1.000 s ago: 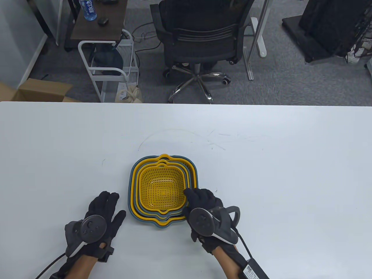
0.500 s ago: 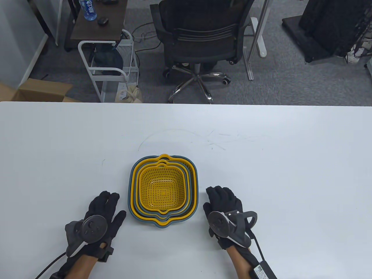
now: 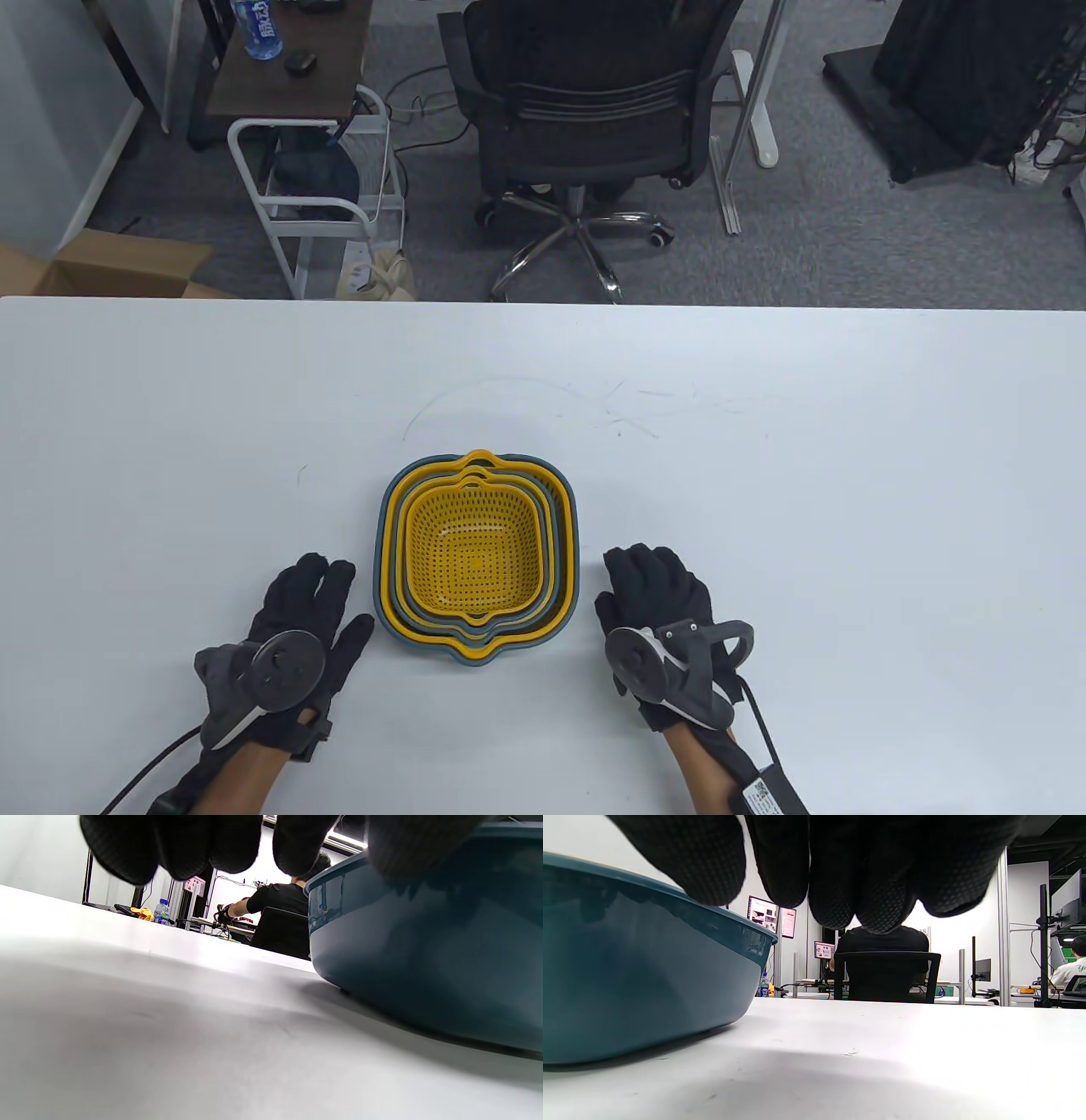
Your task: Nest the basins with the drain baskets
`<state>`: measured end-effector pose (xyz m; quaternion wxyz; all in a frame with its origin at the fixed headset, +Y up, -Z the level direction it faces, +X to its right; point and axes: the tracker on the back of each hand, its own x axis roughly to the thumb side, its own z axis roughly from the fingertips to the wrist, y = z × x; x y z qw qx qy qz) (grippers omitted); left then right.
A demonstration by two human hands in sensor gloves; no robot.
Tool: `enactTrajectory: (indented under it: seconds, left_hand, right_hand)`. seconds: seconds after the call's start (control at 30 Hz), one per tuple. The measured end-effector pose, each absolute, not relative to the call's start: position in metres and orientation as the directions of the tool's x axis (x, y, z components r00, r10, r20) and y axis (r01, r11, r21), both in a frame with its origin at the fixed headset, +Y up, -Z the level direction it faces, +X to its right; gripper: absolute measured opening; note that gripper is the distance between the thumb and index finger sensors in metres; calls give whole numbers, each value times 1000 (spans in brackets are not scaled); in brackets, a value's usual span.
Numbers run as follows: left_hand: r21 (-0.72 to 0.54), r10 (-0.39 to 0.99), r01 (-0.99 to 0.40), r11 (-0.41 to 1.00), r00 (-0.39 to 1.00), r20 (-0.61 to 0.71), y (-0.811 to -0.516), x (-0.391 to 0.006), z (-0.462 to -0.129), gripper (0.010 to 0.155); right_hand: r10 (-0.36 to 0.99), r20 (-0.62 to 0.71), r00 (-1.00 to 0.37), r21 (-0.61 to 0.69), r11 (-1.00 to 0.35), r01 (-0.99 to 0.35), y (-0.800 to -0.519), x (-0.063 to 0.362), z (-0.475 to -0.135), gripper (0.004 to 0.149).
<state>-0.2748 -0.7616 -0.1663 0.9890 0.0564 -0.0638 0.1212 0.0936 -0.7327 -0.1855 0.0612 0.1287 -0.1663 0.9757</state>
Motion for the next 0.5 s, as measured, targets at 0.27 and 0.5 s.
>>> enactTrajectory:
  seconds: [0.27,0.5]
  left_hand:
    - [97,229,-244,965,963,139,-761,-274,-165,74]
    - [90,223,-238,967,963,149,-762,-273,-165,74]
  right_hand:
    - [74,280,-957,-297,-941,-160,-733,91,-184,57]
    - [-10,286,-958,-325,-942,-87,-734,86,-180,57]
